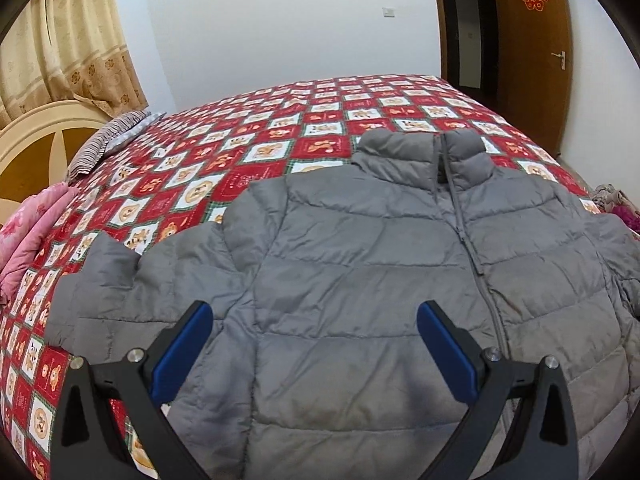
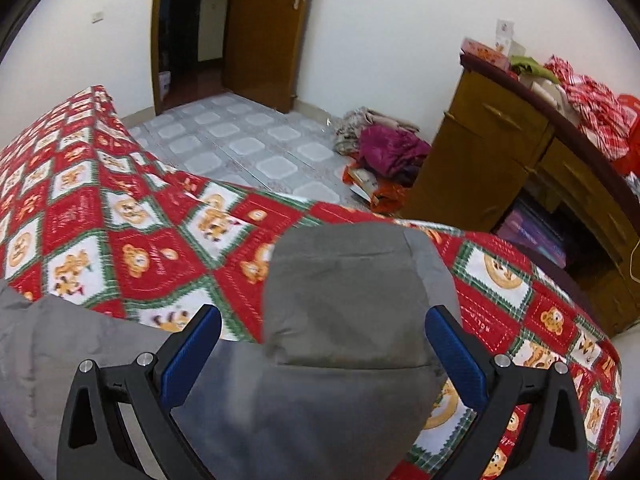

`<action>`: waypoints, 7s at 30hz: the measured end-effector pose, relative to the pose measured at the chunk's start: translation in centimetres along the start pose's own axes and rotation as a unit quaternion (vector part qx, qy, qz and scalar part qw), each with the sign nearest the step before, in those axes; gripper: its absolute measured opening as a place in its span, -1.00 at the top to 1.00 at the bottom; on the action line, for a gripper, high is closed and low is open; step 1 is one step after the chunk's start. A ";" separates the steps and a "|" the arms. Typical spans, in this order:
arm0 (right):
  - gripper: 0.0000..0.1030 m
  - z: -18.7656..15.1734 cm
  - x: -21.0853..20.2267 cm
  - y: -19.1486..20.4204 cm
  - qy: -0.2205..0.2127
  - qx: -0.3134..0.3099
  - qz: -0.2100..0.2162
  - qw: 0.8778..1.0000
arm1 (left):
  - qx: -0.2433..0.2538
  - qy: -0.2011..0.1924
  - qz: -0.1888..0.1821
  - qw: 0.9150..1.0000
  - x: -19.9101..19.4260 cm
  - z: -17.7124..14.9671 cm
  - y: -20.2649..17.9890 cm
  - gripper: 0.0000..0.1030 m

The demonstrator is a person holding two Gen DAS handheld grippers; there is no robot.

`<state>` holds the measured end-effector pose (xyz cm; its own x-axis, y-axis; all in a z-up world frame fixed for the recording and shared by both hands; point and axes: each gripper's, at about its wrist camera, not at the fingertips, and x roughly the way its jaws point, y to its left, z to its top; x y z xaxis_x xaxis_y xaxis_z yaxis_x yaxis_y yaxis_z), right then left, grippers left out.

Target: Fold large clothes

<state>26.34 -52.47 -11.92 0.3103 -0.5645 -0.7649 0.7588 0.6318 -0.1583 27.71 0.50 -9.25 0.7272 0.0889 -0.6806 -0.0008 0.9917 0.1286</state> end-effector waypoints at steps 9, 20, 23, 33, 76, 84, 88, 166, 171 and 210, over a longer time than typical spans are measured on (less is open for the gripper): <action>0.07 -1.7 0.5 -4.4 0.026 0.038 0.048 0.998 | 0.015 0.009 -0.002 1.000 -0.5 -0.6 -1.9 -1.00; 0.13 -6.3 -0.2 -11.3 0.066 0.161 0.128 0.976 | 0.015 0.010 -0.007 1.000 -2.4 -1.7 -1.6 -1.00; 0.10 -6.2 -0.4 -11.5 0.069 0.172 0.117 0.976 | 0.012 0.009 -0.006 1.000 -2.7 -1.8 -1.2 -1.00; -0.19 -5.5 -1.1 -13.7 0.044 0.167 0.078 0.982 | 0.001 0.001 0.013 1.000 -3.6 -1.7 0.7 -1.00; 0.87 -17.7 -31.3 34.1 -0.009 -0.220 0.455 0.863 | -0.136 -0.013 0.064 0.989 -6.9 -7.7 18.0 -1.00; 0.43 -22.8 -27.9 40.8 0.084 -0.251 0.542 0.798 | -0.134 -0.004 0.075 0.988 -5.5 -7.9 19.2 -1.00; -0.23 -20.6 -29.4 38.2 0.070 -0.231 0.593 0.769 | -0.124 -0.005 0.068 0.990 -5.0 -7.0 18.4 -1.00; -0.40 -15.2 -12.6 22.6 -0.052 -0.186 0.270 0.943 | -0.432 0.091 0.203 0.874 8.0 -9.3 33.1 -0.54; -0.40 -15.2 -12.7 22.6 -0.052 -0.186 0.270 0.943 | -0.416 0.070 0.198 0.885 8.3 -8.7 33.3 0.64; -0.42 -15.1 -12.6 22.0 -0.051 -0.170 0.278 0.944 | 0.049 -0.100 -0.091 0.990 -3.4 0.0 -8.0 0.79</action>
<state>30.51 -23.46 -15.17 0.6733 -0.1337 -0.7272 0.2401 0.9697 0.0441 25.21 -7.79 -7.94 0.8311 -0.1201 -0.5431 0.2015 0.9751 0.0928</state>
